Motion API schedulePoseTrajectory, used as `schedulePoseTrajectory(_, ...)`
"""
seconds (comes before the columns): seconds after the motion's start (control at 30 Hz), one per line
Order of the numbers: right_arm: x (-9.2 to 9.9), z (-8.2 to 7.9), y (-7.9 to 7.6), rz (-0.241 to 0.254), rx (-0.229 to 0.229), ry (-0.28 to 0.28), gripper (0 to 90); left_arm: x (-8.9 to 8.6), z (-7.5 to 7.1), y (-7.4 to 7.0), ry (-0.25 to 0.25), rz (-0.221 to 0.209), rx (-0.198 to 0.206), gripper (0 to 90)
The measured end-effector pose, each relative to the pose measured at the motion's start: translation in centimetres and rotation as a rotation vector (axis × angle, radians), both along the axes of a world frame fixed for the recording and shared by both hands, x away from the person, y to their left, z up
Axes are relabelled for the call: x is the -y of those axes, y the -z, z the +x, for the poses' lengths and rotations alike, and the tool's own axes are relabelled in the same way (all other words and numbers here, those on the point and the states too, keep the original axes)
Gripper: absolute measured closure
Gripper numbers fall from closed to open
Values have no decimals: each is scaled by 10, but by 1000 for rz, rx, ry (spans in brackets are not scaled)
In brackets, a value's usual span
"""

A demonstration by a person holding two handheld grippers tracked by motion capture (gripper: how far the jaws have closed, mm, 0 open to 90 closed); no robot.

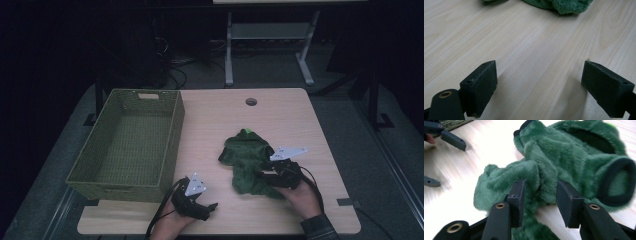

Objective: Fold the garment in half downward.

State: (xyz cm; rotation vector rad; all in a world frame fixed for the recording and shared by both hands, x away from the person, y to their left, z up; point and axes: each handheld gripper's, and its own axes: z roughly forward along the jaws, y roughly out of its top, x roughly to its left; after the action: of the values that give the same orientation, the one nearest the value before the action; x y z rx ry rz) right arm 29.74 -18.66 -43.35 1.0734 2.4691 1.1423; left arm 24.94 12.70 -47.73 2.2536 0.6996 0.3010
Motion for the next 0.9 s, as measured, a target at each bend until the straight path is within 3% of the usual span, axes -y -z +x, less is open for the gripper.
schedulePoseTrajectory(0.23,22,-7,-4,9,23,20,558,0,0,0,-1,-1,-3,126)
schedulePoseTrajectory(0.9,75,-47,12,-23,-18,88,523,-1,2,0,20,-2,-4,134)
